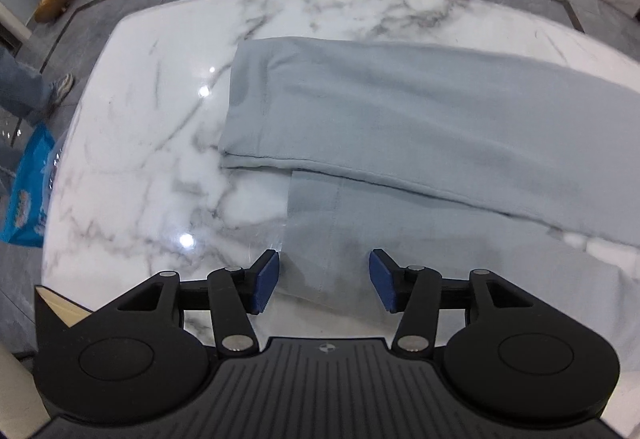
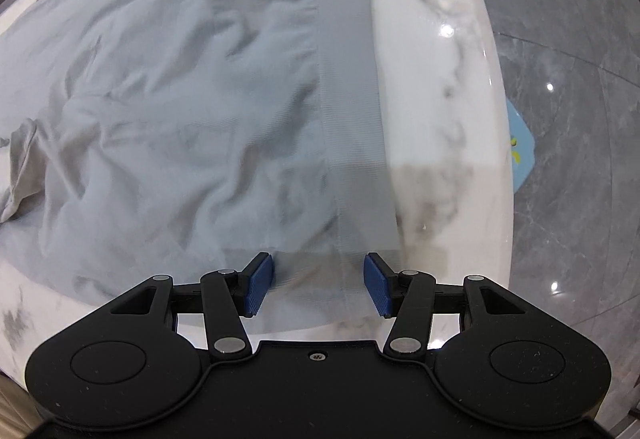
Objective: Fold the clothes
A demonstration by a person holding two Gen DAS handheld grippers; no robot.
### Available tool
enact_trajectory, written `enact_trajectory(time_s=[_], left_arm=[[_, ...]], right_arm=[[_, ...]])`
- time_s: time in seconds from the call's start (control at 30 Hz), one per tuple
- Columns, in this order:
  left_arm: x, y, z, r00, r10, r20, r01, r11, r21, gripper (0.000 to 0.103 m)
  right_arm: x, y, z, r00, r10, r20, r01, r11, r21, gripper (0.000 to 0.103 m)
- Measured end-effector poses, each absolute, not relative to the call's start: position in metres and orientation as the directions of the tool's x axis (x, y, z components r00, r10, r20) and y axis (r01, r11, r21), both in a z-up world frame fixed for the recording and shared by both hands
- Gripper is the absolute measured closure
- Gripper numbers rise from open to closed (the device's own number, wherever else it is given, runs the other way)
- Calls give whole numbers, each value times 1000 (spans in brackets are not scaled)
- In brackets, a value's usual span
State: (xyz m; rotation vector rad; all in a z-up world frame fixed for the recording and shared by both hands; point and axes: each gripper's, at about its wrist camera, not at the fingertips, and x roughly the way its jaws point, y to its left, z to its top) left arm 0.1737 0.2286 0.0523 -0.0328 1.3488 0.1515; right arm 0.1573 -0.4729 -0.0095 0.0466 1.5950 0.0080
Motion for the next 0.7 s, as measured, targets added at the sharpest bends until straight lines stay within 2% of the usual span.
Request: enact_trajectory(time_s=[0.27,0.43,0.7], left_arm=[[173,220,53,200,84,-976,-103,993,64,85],[175,215,52,162,100,-982,-91,992,86,92],[168,207,49,100,181,-978,-78,982,173,97]], right_arm=[[162,-464,-10,-30,14,-999,10,1000,14,53],[160,-460,-6,-27,-9,-1000,4,1000,-10,53],[153,-464,1,-25,-35,-999,28,999,-35,53]])
